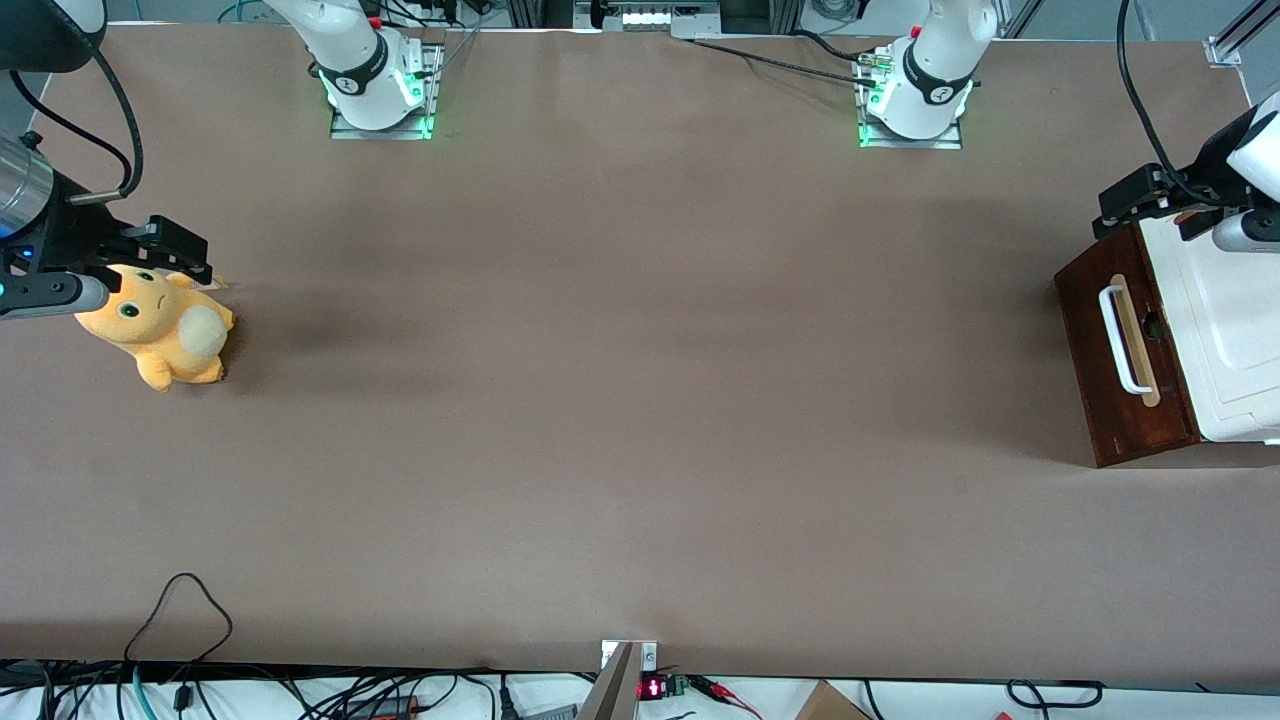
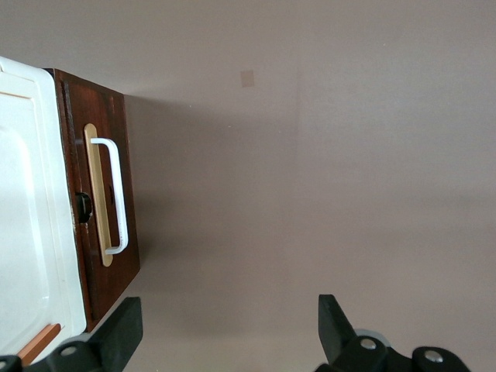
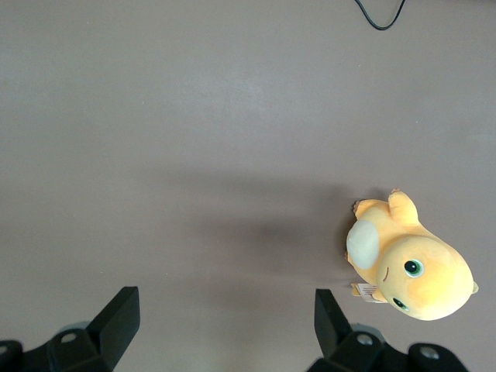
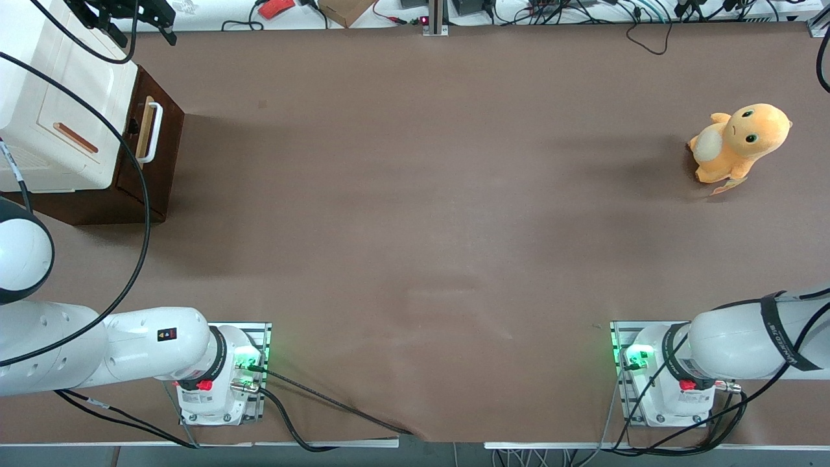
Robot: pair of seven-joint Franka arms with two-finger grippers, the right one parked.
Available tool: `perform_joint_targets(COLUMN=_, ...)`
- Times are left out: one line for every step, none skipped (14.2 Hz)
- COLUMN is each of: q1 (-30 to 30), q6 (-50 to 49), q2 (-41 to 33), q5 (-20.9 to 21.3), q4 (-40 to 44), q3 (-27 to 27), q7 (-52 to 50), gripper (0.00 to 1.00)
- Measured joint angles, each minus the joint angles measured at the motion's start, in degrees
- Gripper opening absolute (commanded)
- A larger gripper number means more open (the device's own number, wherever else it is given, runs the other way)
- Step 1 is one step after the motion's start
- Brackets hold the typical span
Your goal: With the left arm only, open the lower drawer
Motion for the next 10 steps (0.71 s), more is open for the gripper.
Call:
perform_joint_targets(q1=0.0, q6=-0.2, q2=0.0, q5=0.0, q4=0.0, q3=0.0, q7=0.1, gripper=1.0)
perform_joint_targets(q1=0.0, q6=-0.7, q2=0.0, q5=0.0, q4=0.0, q3=0.1, q7=0.2, gripper=1.0)
perform_joint_targets(q1=0.0, q6=-1.0, q2=0.0, q5=0.1, q4=0.0, q3=0.1, q7=0.2, gripper=1.0)
perform_joint_targets(q1=0.0, q6=-1.2, q2=0.0, q5=0.4, q4=0.0, q3=0.1, q7=0.2, gripper=1.0)
perform_joint_targets(q1=0.0, q6=-1.3, q2=0.0, q5=0.6, q4=0.0, q3=0.1, q7=0.4, gripper=1.0)
perform_joint_targets(q1=0.0, q6=-1.4, q2=0.0, q5=0.7, q4=0.0, q3=0.1, q7=0.6, gripper=1.0)
perform_joint_targets(q1=0.0, q6=-1.6, q2=0.1, q5=0.7, q4=0.0, q3=0.1, q7=0.7, gripper=1.0)
perform_joint_targets(q1=0.0, q6=-1.8, q2=0.2, q5=0.7, q4=-0.1, q3=0.1, q7=1.0, gripper=1.0)
perform_joint_targets(q1=0.1, q6=-2.0, q2=0.5, q5=0.7, q4=-0.1, q3=0.1, q7=1.9, gripper=1.0)
perform_joint_targets(q1=0.1, q6=-2.1, q2=0.7, q5=0.7, q4=-0.1, q3=0.2, q7=3.3, gripper=1.0)
